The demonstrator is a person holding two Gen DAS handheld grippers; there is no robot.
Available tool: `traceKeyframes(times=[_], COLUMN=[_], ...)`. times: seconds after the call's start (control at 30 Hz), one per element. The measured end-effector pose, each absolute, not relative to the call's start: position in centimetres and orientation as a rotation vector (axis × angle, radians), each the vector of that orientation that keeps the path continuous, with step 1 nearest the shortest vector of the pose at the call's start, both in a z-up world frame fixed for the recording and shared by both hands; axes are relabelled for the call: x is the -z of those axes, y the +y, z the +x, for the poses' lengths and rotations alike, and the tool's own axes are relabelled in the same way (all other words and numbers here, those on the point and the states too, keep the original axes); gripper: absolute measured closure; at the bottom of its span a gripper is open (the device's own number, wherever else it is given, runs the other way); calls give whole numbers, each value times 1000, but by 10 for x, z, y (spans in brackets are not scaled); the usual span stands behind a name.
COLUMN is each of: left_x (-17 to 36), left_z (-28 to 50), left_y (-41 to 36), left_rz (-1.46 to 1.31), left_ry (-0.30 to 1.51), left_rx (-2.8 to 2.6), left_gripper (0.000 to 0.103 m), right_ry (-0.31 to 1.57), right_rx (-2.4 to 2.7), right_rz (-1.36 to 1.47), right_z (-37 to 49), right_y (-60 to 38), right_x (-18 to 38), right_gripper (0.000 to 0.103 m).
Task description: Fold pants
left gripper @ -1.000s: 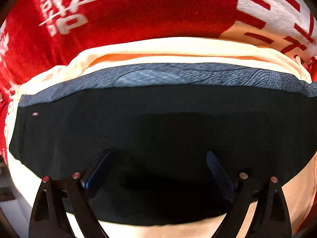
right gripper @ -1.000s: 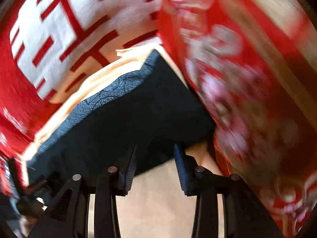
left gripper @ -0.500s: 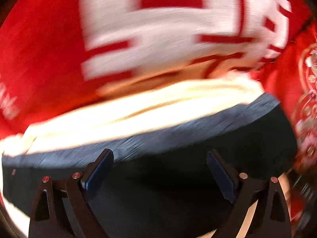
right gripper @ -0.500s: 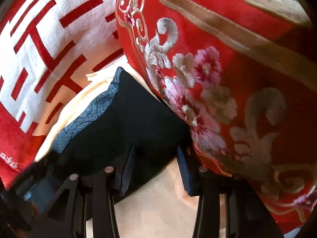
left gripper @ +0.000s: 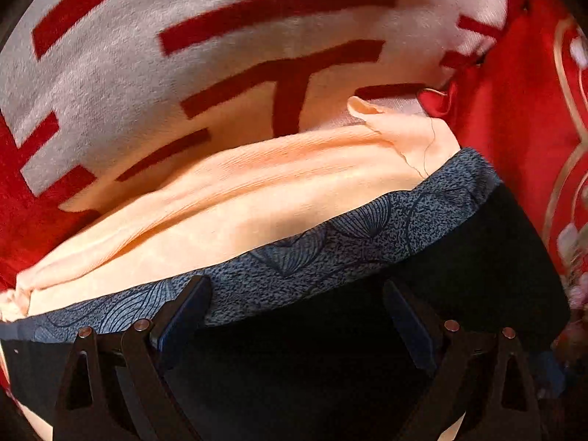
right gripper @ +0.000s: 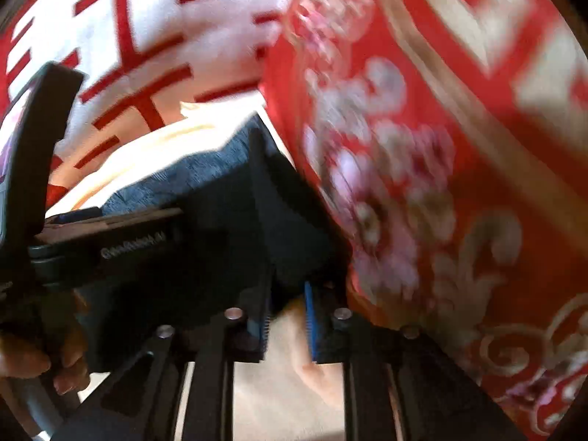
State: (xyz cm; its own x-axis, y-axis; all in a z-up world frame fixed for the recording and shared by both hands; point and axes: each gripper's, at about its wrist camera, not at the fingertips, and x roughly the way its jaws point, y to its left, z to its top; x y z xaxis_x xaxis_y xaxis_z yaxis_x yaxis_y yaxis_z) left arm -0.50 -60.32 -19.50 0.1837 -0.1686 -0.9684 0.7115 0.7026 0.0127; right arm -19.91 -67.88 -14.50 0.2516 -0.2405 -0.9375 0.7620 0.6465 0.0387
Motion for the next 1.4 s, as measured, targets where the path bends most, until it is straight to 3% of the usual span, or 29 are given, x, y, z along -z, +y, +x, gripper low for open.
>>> traceKeyframes(times=[0.27,0.43,0.53,0.63,0.67,0.73,0.8,0.83,1.13,1.3,1.4], left_x=[177,161,163,168,170,170,171,171,159,167,168], left_z=[15,9,12,14,14,13,13,13,9,33,39], left_y=[-556,-505,-466,-426,-414,-387,-367,-355,-269,-281,-247], left_rz=[480,490,504,516,518,506,499,497,424,407,397], left_ry=[1238,1237,1260,1303,1311,1342,1375,1389,1394,1391,1396], left_rx=[625,540,480,421,409,376,348,331,290,304,315], left_gripper=[7,7,7,7,7,7,7,7,7,7,7], right_ry=[985,1044,1174,1181,1189,1195,1170,1156,1218,1232,1223], right_rx=[602,573,603,664,689,689,643,632,507,474,452], right_rz=[549,534,498,344,305,345,446,470,569,600,631], right_z=[-200,-141,-122,-115,-111,-112,-118,-123,-159,-157,-163], right_y=[-674,-691,-699,-689,-684,-680,-674,-669,-593,-551,-516], right_x=[97,122,154,152,150,144,135,129,114,126,109], right_gripper=[85,82,82,82,80,65,42,40,40,40,40])
